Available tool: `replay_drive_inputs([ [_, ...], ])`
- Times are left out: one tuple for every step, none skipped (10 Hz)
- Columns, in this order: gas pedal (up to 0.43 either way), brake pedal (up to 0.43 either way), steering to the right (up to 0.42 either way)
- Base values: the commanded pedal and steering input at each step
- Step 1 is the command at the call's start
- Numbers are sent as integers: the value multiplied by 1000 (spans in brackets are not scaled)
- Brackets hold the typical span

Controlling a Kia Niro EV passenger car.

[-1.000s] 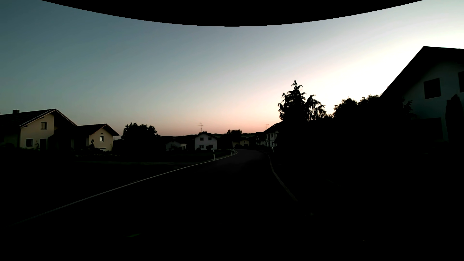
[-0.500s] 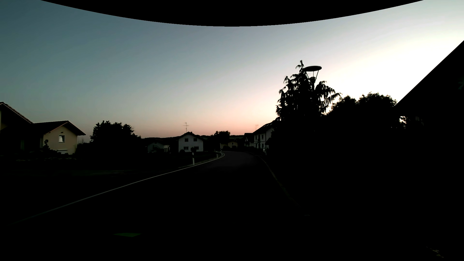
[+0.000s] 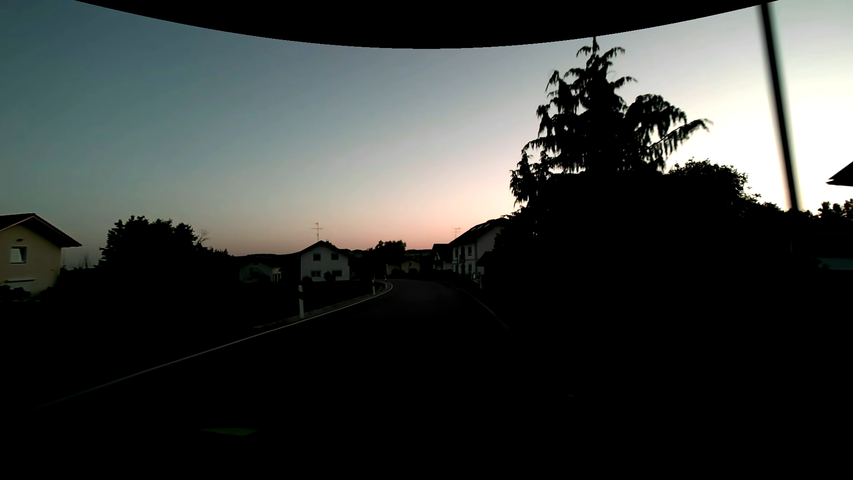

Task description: Follow the waypoints while adhering to traffic rules and regulations

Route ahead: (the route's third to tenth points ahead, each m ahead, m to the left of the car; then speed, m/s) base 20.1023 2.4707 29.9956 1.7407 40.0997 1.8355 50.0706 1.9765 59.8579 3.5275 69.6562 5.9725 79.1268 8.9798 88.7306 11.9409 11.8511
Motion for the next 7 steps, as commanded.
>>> replay_drive_inputs([
  [39,0,26],
  [39,0,24],
  [39,0,21],
  [39,0,18],
  [47,0,15],
  [47,0,10],
  [47,0,8],
])
